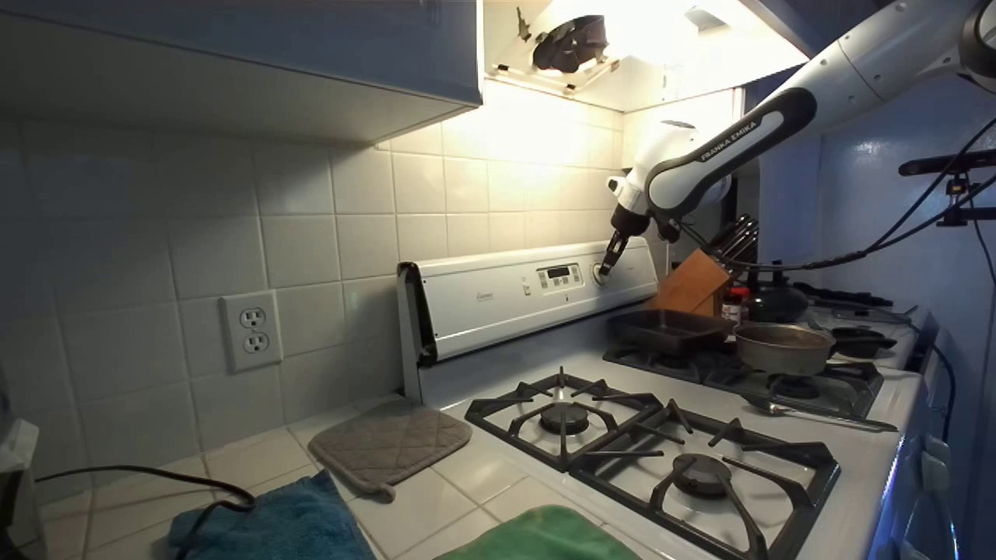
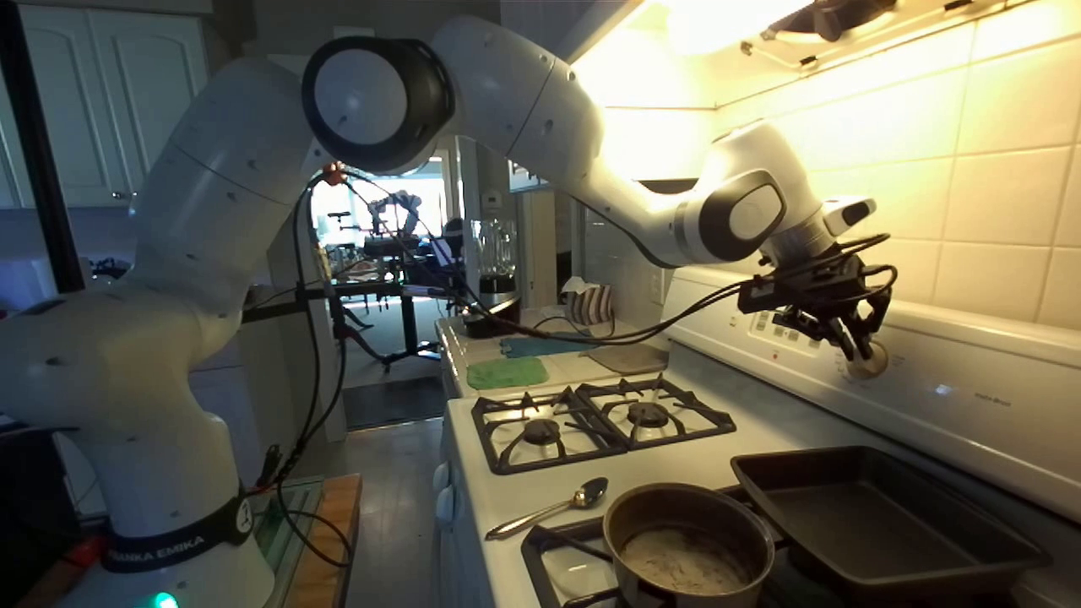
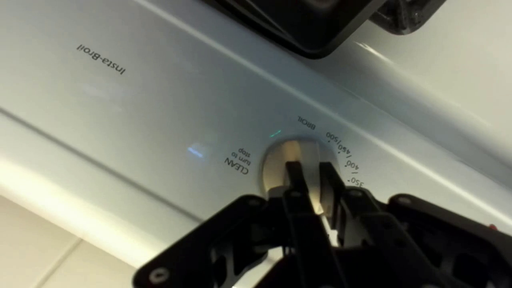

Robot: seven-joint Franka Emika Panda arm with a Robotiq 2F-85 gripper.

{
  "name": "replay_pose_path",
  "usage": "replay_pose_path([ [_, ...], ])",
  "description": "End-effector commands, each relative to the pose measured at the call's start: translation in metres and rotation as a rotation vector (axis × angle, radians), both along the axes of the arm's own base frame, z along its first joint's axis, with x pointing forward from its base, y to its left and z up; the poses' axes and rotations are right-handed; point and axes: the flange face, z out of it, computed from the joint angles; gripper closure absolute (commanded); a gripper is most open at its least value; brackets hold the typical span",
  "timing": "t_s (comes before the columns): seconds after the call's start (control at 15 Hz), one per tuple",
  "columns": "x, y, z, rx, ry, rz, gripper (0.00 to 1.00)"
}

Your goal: Twist the nozzle on the stove

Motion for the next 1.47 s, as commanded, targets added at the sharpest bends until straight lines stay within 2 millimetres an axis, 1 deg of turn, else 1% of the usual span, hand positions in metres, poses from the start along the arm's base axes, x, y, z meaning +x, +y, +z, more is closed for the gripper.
replay_pose_path([
  [0.0,0.008,0.033,-0.016,-0.1,0.022,0.118,0.96],
  [0.4,0.006,0.046,-0.021,-0.228,0.037,0.223,0.96],
  [0.87,0.004,0.056,-0.025,-0.327,0.053,0.316,0.96],
  [1.4,0.0,0.068,-0.033,-0.463,0.058,0.408,0.96],
])
